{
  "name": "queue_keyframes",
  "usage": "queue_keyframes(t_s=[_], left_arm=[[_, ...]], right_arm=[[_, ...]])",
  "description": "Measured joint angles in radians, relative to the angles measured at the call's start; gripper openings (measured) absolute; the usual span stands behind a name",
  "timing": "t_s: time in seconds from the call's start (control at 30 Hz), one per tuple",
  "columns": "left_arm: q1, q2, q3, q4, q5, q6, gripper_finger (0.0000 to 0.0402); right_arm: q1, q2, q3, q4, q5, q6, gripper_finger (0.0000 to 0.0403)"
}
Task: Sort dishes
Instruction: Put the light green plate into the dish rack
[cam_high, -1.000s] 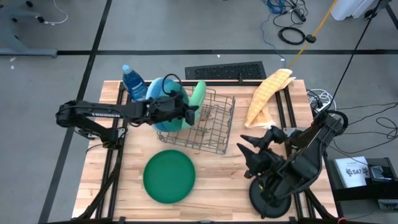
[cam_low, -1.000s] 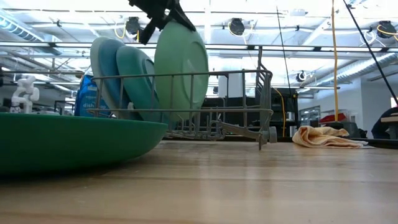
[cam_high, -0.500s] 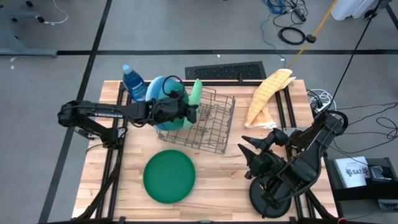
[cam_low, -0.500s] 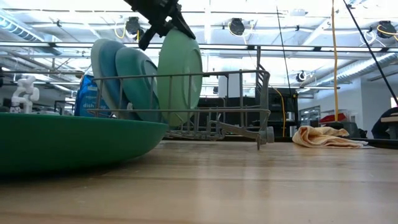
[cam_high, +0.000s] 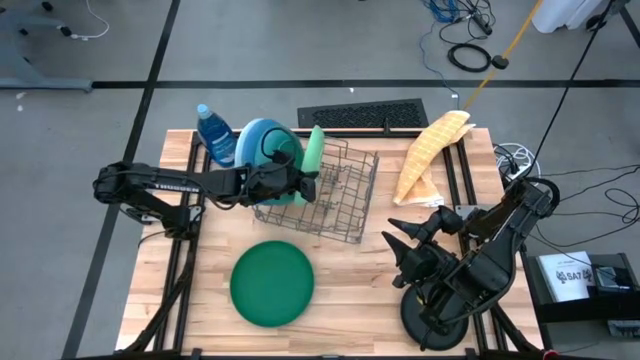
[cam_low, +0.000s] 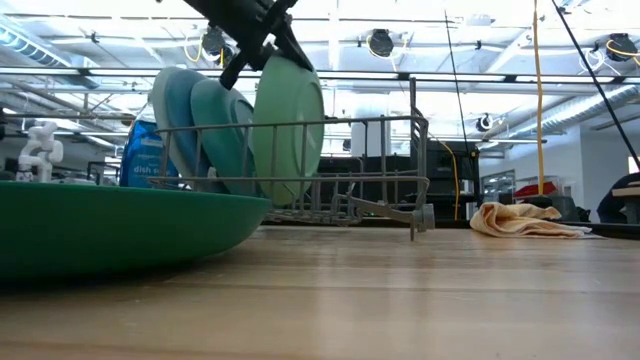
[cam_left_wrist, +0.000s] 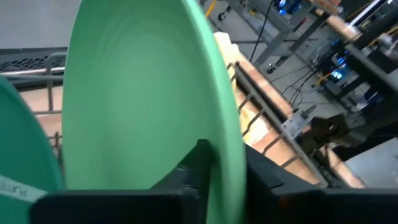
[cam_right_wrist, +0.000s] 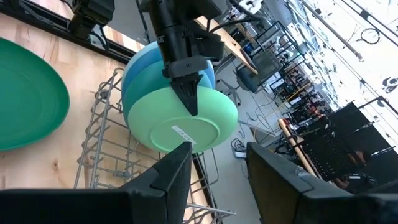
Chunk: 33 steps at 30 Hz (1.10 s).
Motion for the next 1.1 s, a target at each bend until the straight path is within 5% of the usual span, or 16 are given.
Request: queue_keyframes(t_s=[0.4, 0.83, 1.1], left_arm=[[-0.04, -0.022, -0.001, 0.005, -0.001, 0.029, 0.018], [-0.056, -0.181, 0.0, -0.031, -0.014, 0.145, 0.0189], [-0.118, -0.349, 0.002, 0.037, -0.007, 0.319, 0.019]], right_arm=[[-0.003, 0.0, 0.0, 0.002, -0.026, 0.015, 0.0146], [-0.047, 0.0, -0.001, 0.049, -0.083, 0.014, 0.0146], [-0.225, 0.0, -0.098, 0.288, -0.207, -0.165, 0.0146]])
